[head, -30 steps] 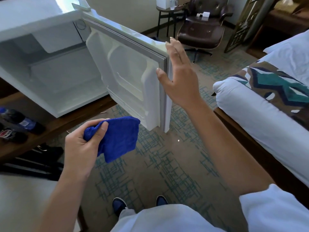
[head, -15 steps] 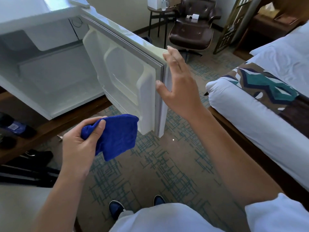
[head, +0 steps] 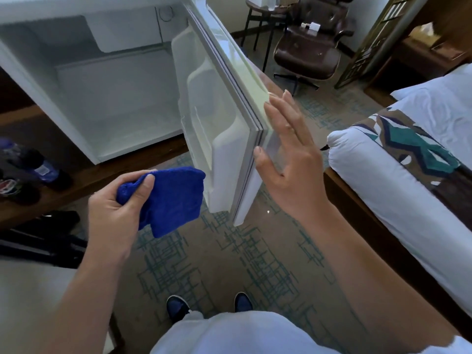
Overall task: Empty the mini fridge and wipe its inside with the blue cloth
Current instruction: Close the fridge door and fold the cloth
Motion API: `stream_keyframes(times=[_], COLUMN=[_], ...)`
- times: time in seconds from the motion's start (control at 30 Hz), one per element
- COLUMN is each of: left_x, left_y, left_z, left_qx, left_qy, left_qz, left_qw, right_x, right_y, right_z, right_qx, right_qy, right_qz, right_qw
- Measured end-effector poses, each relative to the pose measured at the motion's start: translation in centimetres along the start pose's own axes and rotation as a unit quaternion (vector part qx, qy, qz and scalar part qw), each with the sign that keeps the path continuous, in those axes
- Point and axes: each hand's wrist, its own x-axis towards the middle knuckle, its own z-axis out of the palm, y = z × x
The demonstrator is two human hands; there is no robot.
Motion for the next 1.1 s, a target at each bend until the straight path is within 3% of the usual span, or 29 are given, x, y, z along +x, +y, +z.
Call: stream_keyframes(times=[0.53,1.1], left_x=[3.1,3.6], left_y=[-0.4,-0.8], left_z=[-11.1,-18.9], left_qx=[0.027,0.030], left_qy=[0.048,0.118], left_qz=[-0.008,0.012], left_qw=[0.998,0.992], right_x=[1.8,6.7], right_y=[-8.8,-14.3], right_z=[9.8,18.7], right_qx=[0.073,0.091], right_qy=[-0.032,-0.042], right_qz=[-0.157,-0.211], right_qw=[0.984,0.972])
